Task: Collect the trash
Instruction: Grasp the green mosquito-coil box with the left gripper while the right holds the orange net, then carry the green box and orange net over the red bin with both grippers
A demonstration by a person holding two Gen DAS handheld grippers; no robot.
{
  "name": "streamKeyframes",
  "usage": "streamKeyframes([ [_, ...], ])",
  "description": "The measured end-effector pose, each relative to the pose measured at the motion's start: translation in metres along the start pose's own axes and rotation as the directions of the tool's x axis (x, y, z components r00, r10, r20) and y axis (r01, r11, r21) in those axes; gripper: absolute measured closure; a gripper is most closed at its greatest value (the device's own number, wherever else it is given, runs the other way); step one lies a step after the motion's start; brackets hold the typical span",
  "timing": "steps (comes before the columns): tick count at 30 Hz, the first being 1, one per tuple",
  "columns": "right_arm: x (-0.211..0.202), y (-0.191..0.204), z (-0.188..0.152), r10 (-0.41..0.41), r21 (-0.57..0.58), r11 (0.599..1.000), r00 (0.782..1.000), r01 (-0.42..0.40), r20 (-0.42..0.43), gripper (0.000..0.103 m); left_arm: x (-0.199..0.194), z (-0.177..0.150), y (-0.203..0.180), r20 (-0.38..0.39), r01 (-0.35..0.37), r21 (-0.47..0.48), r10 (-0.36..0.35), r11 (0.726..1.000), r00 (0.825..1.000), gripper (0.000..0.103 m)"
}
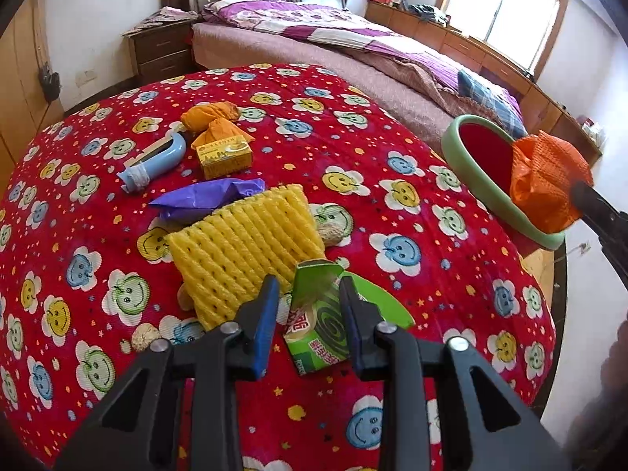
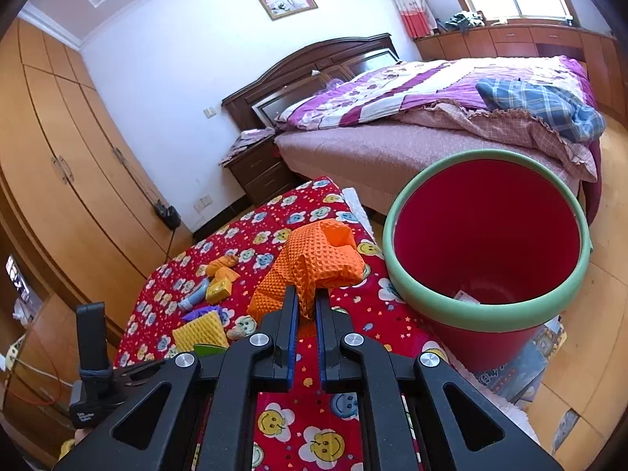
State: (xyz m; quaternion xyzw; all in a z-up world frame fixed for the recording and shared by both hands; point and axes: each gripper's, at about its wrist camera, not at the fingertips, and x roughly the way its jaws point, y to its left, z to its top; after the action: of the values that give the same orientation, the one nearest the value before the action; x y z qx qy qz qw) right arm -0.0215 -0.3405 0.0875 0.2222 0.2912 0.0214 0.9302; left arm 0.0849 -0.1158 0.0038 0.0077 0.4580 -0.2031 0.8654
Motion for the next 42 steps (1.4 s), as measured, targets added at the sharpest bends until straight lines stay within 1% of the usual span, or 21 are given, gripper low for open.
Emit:
streamKeyframes([
  [1,0.0,0.0,0.0,-0.001,0.0,1.0,1.0,0.001,0.0,0.095,0.001,0.0,0.0,-0.005,0.002,-0.003,-0.002,1.0,1.0,0.093],
  [4,-0.002,-0.001,0.0,-0.002,0.001,1.0,1.0,0.002,0.002,0.095,0.0,-0.002,-0.001,-0.003,0.029,-0.011,-0.029,1.0,1.0,0.101],
  [7,-0.004,-0.002,0.0,-0.003,0.004,1.0,1.0,0.003,0.005,0.095,-0.01,-0.002,-0.007,0.021,0.04,0.003,-0.04,0.999,0.999,0.101],
  [12,-0.009,-0.004,0.001,-0.004,0.003,1.0,1.0,0.004,0.02,0.095,-0.028,0.006,-0.015,0.057,0.095,-0.007,-0.094,0.995,0.994,0.101],
  [16,-0.015,-0.009,0.003,-0.016,0.005,1.0,0.999,0.015,0.039,0.095,-0.043,0.018,-0.024,0.096,0.142,-0.019,-0.139,0.99,0.986,0.101],
  [21,-0.022,-0.019,0.007,-0.041,0.018,0.999,0.997,0.04,0.059,0.095,-0.049,0.038,-0.044,0.123,0.156,0.02,-0.158,0.988,0.98,0.101],
  [30,-0.028,-0.045,0.012,-0.099,0.06,0.994,0.992,0.094,0.084,0.095,-0.035,0.069,-0.095,0.127,0.183,0.121,-0.198,0.976,0.972,0.101],
  [35,-0.03,-0.062,0.015,-0.143,0.087,0.987,0.985,0.134,0.097,0.095,-0.018,0.083,-0.126,0.112,0.208,0.166,-0.228,0.964,0.967,0.101],
  [42,-0.029,-0.089,0.018,-0.212,0.119,0.973,0.973,0.2,0.096,0.095,0.011,0.093,-0.165,0.088,0.215,0.22,-0.238,0.952,0.967,0.101],
])
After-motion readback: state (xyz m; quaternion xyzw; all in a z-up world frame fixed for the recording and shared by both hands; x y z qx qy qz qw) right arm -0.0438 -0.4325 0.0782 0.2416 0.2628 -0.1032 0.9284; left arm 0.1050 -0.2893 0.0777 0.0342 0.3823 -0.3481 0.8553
